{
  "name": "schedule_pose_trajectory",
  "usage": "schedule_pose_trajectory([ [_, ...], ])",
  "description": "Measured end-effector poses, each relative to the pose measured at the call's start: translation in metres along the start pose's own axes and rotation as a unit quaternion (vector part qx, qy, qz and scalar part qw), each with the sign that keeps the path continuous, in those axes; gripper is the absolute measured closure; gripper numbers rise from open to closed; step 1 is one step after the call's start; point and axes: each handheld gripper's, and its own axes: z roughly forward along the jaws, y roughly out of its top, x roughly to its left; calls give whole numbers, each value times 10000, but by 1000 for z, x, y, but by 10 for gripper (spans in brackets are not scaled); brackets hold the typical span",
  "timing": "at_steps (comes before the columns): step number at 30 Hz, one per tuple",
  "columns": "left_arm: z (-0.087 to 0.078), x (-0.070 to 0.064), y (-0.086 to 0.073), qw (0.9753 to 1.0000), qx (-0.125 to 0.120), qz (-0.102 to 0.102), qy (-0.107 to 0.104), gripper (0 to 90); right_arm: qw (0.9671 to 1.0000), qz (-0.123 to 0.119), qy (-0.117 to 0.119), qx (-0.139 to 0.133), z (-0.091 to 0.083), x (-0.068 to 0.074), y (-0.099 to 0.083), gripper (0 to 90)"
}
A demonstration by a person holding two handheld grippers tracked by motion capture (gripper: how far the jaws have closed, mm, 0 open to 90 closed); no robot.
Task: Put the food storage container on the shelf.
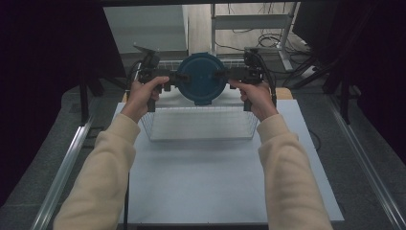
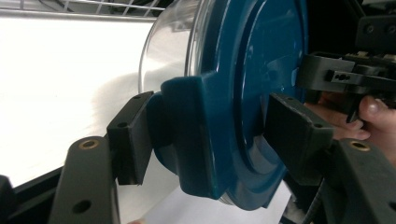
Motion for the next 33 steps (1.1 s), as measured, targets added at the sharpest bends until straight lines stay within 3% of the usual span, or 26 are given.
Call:
schedule_pose_trajectory([
  [6,8,12,4,9989,-93,-423,-192,333,9992,397,-78,39,8,-7,7,363],
  [7,11,15,5,9982,-117,-534,-233,328,9983,564,-120,52,10,-10,9,361],
  [14,16,21,6,9971,-147,-689,-299,315,9950,986,-123,4,14,-19,9,358],
  [17,18,22,6,9969,-176,-698,-316,307,9945,1036,-144,-13,15,-22,9,353],
  [21,21,22,4,9971,-283,-628,-324,292,9949,984,-217,-58,16,-21,7,303],
  [24,23,20,1,9975,-404,-507,-269,278,9966,707,-428,76,21,-14,4,213],
  [27,22,16,0,9984,-418,-389,-14,214,9964,641,-560,15,22,-10,4,167],
  [29,19,14,-2,9984,-447,-321,116,169,9958,527,-720,-204,17,-7,3,154],
  [33,5,9,-8,9975,-633,-166,277,136,9962,404,-662,-399,3,-1,4,130],
])
